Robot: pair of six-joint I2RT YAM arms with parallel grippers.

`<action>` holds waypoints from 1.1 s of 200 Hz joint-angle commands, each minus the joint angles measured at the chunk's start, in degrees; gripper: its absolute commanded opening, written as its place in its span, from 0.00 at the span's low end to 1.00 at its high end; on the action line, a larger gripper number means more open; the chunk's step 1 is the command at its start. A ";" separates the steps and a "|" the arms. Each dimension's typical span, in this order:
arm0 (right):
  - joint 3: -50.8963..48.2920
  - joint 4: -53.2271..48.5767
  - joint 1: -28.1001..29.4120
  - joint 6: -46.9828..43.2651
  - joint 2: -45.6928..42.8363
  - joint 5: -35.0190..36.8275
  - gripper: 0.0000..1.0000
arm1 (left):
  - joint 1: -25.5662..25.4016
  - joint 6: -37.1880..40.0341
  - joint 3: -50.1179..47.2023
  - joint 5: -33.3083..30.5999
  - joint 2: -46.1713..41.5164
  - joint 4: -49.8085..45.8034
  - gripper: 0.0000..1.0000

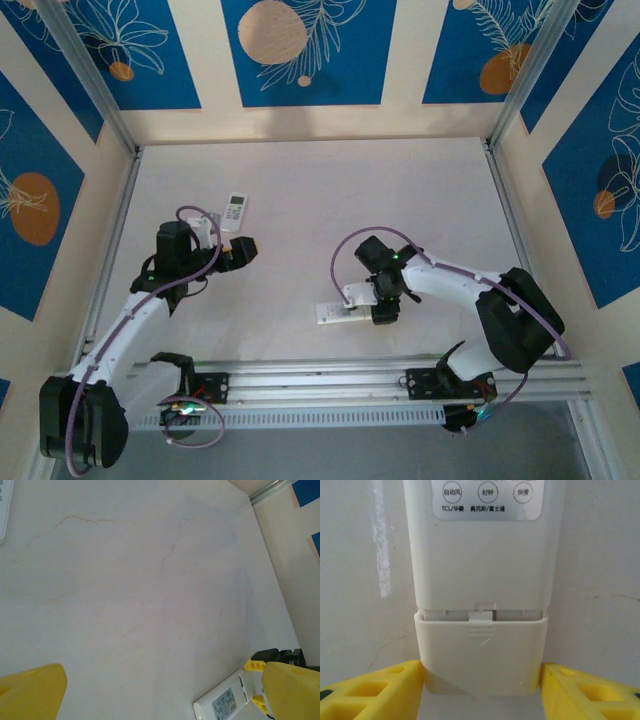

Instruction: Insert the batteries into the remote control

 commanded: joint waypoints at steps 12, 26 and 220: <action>2.16 -1.93 0.60 1.70 0.94 -2.39 0.65 | -0.11 -0.32 -0.76 0.73 -0.58 1.33 1.00; 2.63 -2.51 0.54 2.24 0.73 -2.09 0.67 | -0.15 -0.23 -0.76 0.70 -0.67 1.30 1.00; -3.23 -2.68 -13.30 92.11 -13.21 -15.71 0.47 | -22.52 -9.81 -2.41 -6.85 7.42 -1.11 0.84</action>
